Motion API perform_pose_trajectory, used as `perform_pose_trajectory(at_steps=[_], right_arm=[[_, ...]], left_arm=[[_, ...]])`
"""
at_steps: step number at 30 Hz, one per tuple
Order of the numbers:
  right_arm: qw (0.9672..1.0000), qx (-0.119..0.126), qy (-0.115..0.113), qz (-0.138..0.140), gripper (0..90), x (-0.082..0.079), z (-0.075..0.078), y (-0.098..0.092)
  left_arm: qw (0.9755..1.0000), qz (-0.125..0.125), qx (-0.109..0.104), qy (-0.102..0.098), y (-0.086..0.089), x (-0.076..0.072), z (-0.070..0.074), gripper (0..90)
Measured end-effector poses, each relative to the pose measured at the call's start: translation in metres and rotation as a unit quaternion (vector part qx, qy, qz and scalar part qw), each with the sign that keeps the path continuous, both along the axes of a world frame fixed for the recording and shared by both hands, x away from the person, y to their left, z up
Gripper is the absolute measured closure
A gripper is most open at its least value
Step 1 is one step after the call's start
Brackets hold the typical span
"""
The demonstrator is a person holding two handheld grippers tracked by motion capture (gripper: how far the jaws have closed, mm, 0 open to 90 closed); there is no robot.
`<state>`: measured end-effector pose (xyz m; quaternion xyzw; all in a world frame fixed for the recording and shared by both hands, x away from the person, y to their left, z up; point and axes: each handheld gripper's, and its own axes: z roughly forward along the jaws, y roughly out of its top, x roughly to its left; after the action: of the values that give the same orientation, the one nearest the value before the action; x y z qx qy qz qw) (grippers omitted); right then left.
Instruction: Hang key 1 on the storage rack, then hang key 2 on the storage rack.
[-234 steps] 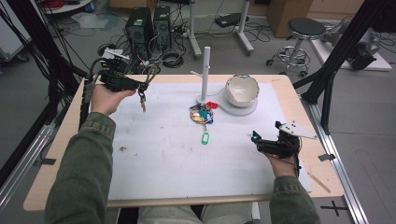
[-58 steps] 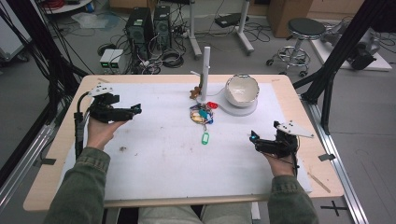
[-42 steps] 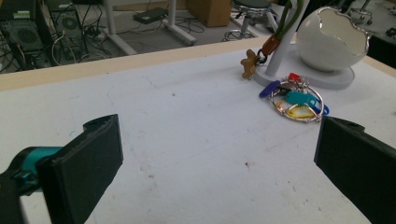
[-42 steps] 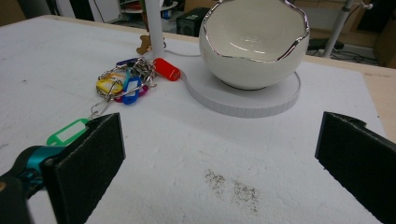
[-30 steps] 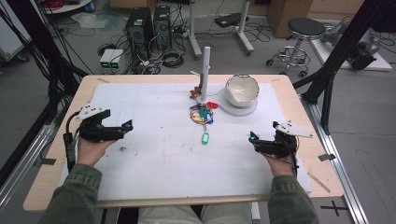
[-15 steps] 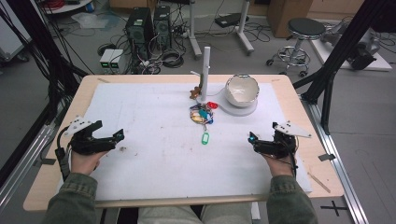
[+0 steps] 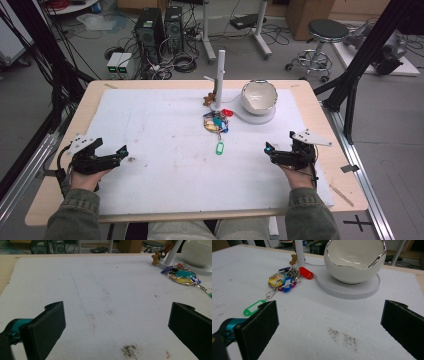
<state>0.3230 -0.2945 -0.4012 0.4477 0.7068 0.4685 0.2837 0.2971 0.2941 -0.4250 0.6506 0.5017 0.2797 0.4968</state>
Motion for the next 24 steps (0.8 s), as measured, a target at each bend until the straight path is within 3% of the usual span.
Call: perform_pose_trajectory(at_steps=[8, 14, 24], right_arm=[[0.9996, 0.005, 0.014, 0.023, 0.6, 0.007, 0.006, 0.005], [0.999, 0.01, 0.02, 0.039, 0.6, 0.015, 0.022, 0.01], [0.995, -0.025, 0.059, 0.077, 0.6, 0.045, 0.025, 0.036]], left_arm=[[0.9999, 0.007, -0.01, 0.001, 0.005, -0.002, -0.001, 1.7], [0.9999, 0.005, -0.008, 0.007, 0.005, 0.0, -0.003, 1.6], [0.9999, 0.008, -0.003, 0.012, 0.003, 0.001, -0.003, 1.6]])
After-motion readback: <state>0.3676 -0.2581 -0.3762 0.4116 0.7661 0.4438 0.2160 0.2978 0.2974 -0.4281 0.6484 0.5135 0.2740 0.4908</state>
